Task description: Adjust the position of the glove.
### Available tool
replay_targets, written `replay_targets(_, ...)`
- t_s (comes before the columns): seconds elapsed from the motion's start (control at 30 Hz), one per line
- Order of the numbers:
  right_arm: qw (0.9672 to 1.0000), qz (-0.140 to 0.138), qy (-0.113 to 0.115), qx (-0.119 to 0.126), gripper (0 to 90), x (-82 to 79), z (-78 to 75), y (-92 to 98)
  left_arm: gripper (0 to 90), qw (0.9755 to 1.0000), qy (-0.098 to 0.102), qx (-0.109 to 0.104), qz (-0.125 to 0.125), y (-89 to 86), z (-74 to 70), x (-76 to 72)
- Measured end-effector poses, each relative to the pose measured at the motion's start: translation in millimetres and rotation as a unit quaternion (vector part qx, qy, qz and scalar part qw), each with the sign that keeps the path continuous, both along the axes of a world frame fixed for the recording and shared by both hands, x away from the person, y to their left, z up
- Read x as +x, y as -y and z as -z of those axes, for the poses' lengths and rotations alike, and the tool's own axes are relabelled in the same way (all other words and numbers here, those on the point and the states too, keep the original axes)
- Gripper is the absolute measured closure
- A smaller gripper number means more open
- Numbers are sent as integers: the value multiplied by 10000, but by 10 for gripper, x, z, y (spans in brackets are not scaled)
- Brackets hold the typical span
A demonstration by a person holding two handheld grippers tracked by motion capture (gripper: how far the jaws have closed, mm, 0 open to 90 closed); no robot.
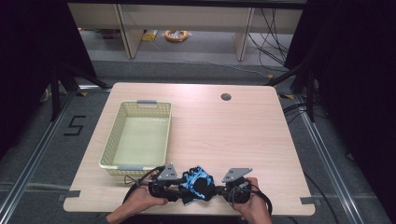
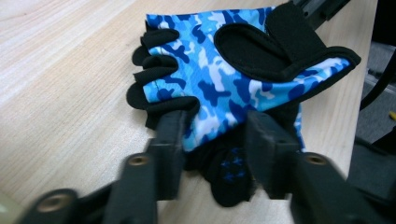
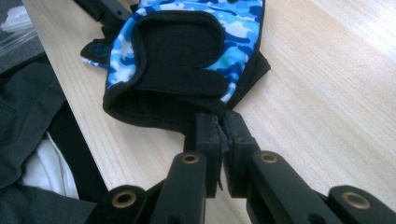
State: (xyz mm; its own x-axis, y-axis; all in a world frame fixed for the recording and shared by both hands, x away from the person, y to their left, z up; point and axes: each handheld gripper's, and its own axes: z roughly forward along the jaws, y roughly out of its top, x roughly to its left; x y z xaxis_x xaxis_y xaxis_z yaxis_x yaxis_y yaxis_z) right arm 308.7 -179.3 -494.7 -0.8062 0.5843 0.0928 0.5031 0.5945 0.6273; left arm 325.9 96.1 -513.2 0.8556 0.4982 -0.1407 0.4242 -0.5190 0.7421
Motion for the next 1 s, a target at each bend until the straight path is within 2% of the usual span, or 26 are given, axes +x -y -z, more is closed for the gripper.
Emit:
replay_targets(0.03,10000,-34,8,-64,875,3,-11,14,717,10000,86,20,-19,-9,-5,3)
replay_targets(0.07,10000,21,84,0,876,-1,-5,11,733,9999,56,-58,-88,-10,-1,0)
replay_targets(0.1,10000,-18,85,-19,878,4,-28,25,763,9998,163,16,-81,-27,-7,12)
replay_targets(0.13,9998,-32,189,84,879,8,-25,22,802,9998,183,-40,-118,-22,-10,3)
replay_targets(0.17,9997,-43,224,74,879,0,-51,30,828,9998,116,-63,-127,-13,-14,-16)
replay_targets(0.2,9997,133,187,67,879,-34,-90,36,852,9999,161,-21,-42,-17,-26,-20)
replay_targets(0.23,9999,92,132,32,880,-41,-124,49,857,9999,76,-98,-99,-7,-28,-41)
replay_targets(0.27,9996,135,211,92,880,-45,-122,46,859,9999,94,-67,-54,-9,-42,-50)
replay_targets(0.3,9997,80,233,83,880,-41,-145,62,861,9999,76,-147,-39,-1,-57,-72)
replay_targets(0.33,9993,85,343,149,880,-35,-146,67,863,9999,107,-105,1,-11,-74,-77)
replay_targets(0.37,9996,95,242,116,880,-41,-177,79,866,9997,25,-234,-80,-3,-91,-111)
replay_targets(0.4,9994,1,307,163,880,-27,-187,92,868,9996,77,-255,-60,-14,-127,-131)
replay_targets(0.43,9989,-33,257,395,881,-27,-222,107,870,9993,87,-339,-102,-20,-164,-165)
replay_targets(0.47,9989,-33,257,395,881,-27,-222,107,870,9990,99,-432,-83,-33,-209,-193)
replay_targets(0.5,9979,-59,310,564,880,-29,-271,134,871,9982,118,-582,-104,-52,-277,-262)
replay_targets(0.53,9979,-59,310,564,880,-29,-271,134,871,9982,118,-582,-104,-52,-277,-262)
replay_targets(0.57,9977,-79,417,524,881,-6,-321,151,871,9979,176,-615,-49,-64,-309,-310)
replay_targets(0.63,9975,-92,479,510,881,10,-333,146,871,9973,104,-726,-53,-50,-307,-408)
replay_targets(0.67,9971,-192,562,478,881,38,-348,138,870,9980,57,-634,-46,-49,-296,-436)
replay_targets(0.7,9969,-234,576,484,881,53,-347,123,870,9978,-29,-658,53,-30,-279,-474)
replay_targets(0.73,9972,-270,507,471,882,67,-345,98,870,9977,-103,-664,17,-11,-257,-507)
replay_targets(0.77,9970,-407,526,386,883,123,-330,57,870,9981,-53,-608,102,5,-240,-515)
replay_targets(0.8,9970,-407,526,386,883,123,-330,57,870,9980,-119,-614,98,33,-224,-537)
replay_targets(0.9,9976,-383,498,302,884,197,-306,17,869,9984,-42,-541,136,72,-189,-511)
replay_targets(0.97,9974,-421,501,315,884,258,-303,2,869,9988,-62,-474,63,74,-186,-491)
replay_targets(1.0,9974,-421,501,315,884,258,-303,2,869,9979,-161,-621,1,93,-180,-495)
